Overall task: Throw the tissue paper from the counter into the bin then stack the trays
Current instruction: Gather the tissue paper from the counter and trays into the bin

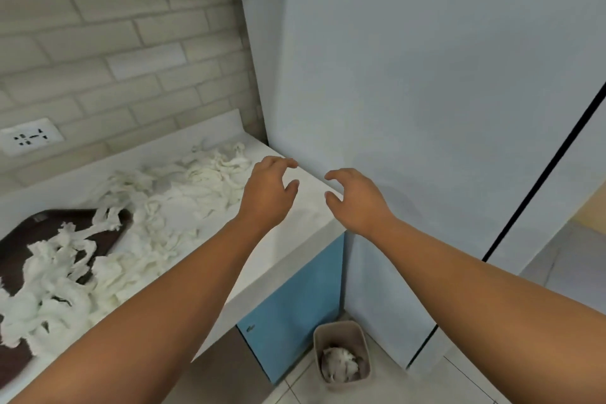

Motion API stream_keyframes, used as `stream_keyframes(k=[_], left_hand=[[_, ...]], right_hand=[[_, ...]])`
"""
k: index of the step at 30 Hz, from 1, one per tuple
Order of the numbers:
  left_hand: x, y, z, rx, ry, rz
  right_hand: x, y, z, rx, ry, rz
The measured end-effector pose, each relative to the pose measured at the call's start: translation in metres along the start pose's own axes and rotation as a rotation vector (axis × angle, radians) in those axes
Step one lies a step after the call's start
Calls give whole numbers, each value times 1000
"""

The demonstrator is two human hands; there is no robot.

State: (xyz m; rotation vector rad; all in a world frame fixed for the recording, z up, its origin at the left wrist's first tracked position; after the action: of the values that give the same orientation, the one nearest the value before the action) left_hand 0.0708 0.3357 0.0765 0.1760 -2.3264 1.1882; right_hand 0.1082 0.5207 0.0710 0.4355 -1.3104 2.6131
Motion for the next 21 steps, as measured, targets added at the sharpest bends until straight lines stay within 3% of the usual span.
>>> stream_keyframes(k=[13, 21], left_hand=[[-31, -120, 166, 109, -153, -52], [-53, -170, 260, 110, -232, -50]], right_hand=[[5, 112, 105, 38, -124, 221], [1, 216, 152, 38, -65, 379]])
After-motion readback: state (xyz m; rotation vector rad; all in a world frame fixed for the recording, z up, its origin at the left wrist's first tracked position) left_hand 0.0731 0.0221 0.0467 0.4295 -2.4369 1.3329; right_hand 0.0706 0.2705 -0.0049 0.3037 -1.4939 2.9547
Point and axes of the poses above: each hand's wrist, its own x-axis towards the middle knuckle, its own y-axis out of the palm, z = x × y, the point moved 1 cm from there along x, towards the middle knuckle, and after that the axes turned 7 degrees about -z, right-handed, at the moved point
